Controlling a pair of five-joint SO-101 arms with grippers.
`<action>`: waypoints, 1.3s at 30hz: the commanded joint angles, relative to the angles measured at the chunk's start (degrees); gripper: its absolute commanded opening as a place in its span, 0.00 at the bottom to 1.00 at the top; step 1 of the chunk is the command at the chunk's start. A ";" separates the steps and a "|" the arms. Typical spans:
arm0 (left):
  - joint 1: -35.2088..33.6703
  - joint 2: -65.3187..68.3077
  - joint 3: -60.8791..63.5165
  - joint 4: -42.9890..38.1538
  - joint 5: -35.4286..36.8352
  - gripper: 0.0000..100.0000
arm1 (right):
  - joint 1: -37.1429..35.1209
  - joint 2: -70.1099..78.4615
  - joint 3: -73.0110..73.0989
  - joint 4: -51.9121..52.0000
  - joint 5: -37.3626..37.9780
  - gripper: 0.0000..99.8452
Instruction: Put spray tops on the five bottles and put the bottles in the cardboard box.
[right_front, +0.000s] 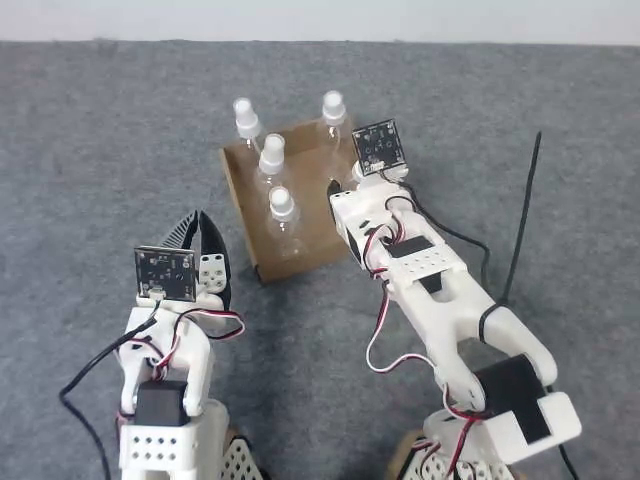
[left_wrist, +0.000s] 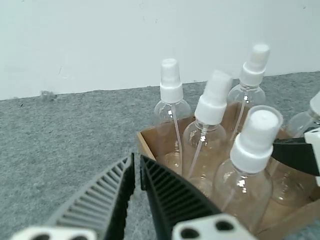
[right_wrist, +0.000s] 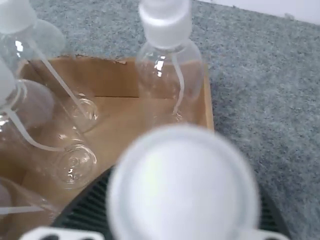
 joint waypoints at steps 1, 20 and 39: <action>0.26 -0.97 -0.31 -1.76 -0.62 0.01 | 0.40 -1.45 -3.87 0.40 0.70 0.29; 0.26 -0.97 -0.31 -1.76 -0.62 0.01 | 0.22 -9.71 -3.96 8.48 0.44 0.35; 0.26 -0.97 -0.31 -1.76 -0.62 0.01 | -2.15 -11.12 -6.07 11.03 0.09 0.34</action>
